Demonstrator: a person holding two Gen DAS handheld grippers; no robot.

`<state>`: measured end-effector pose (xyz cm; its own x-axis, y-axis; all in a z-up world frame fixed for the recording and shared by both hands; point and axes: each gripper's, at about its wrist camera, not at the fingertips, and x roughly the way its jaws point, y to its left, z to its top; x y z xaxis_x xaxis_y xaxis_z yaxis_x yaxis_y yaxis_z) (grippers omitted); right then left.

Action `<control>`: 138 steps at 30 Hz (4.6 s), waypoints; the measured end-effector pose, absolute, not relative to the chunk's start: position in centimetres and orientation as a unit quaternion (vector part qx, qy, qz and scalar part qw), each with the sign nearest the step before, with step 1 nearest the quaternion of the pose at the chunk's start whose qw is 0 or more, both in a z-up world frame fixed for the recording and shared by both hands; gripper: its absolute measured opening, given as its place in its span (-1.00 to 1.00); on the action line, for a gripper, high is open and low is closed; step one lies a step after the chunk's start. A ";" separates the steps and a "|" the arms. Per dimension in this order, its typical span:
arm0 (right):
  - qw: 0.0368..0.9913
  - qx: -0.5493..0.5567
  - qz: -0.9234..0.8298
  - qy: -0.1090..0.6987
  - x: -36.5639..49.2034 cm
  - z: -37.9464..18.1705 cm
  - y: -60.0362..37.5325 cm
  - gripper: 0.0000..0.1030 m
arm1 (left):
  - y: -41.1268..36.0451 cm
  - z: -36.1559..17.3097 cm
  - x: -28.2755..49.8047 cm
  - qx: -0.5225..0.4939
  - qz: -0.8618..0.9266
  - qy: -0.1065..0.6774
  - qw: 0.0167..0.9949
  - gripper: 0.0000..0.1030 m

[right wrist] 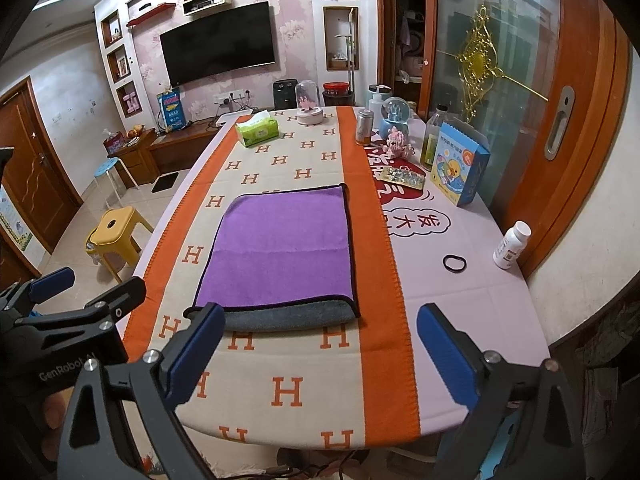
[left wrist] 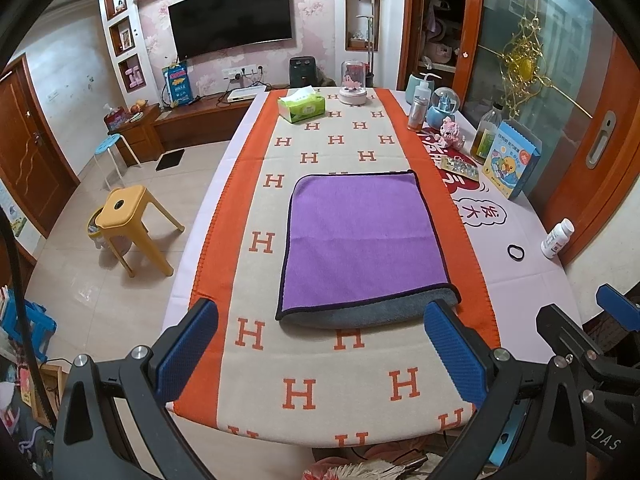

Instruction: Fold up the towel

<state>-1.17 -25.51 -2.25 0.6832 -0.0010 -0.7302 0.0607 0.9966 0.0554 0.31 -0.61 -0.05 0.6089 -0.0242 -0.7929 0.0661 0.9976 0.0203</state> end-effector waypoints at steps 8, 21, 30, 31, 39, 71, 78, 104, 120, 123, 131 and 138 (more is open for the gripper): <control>0.916 0.043 -0.026 0.398 -1.4 -2.6 -24.9 0.89 | 0.3 -0.1 1.1 0.025 -0.039 0.444 0.895 0.99; 0.913 0.048 -0.041 0.403 -1.3 -3.5 -23.4 0.85 | 2.8 -1.2 1.7 0.028 -0.062 0.456 0.887 0.99; 0.908 0.049 -0.063 0.412 -0.6 -5.2 -22.7 0.84 | 5.4 -2.6 3.8 0.027 -0.058 0.454 0.889 0.99; 0.906 0.047 -0.065 0.416 -0.4 -5.5 -22.7 0.84 | 5.6 -2.8 4.0 0.029 -0.056 0.453 0.889 0.99; 0.894 0.026 -0.065 0.443 1.3 -8.4 -24.1 0.74 | 5.6 -6.8 6.2 0.057 -0.082 0.482 0.871 0.99; 0.782 -0.052 0.263 0.562 16.4 -22.7 -30.6 -0.09 | 4.6 -21.0 13.8 0.061 -0.248 0.575 0.777 0.20; 0.760 -0.059 0.294 0.577 17.5 -24.0 -30.5 -0.29 | 4.4 -21.4 14.1 0.069 -0.268 0.582 0.765 0.01; 0.771 -0.047 0.278 0.572 16.2 -23.9 -31.2 -0.88 | 5.2 -22.3 14.9 0.081 -0.271 0.601 0.747 -0.62; 0.819 -0.039 0.215 0.531 17.3 -20.7 -30.8 -0.90 | 3.7 -18.5 17.1 0.119 -0.204 0.561 0.794 -0.93; 0.836 -0.041 0.187 0.514 18.9 -19.2 -30.7 -0.90 | 3.1 -17.1 19.0 0.133 -0.185 0.543 0.809 -0.93; 0.869 -0.027 0.106 0.482 26.7 -16.8 -31.2 -0.90 | 1.2 -15.4 28.3 0.129 -0.110 0.510 0.843 -0.93; 0.874 0.004 0.063 0.481 34.5 -18.7 -31.8 -0.90 | 0.0 -17.6 35.4 0.095 -0.063 0.512 0.852 -0.93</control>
<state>34.47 -31.76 -18.70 0.5289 0.1145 -0.8409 -0.1073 0.9919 0.0675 35.43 0.01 -17.55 0.4684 -0.0106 -0.8835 0.2040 0.9742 0.0965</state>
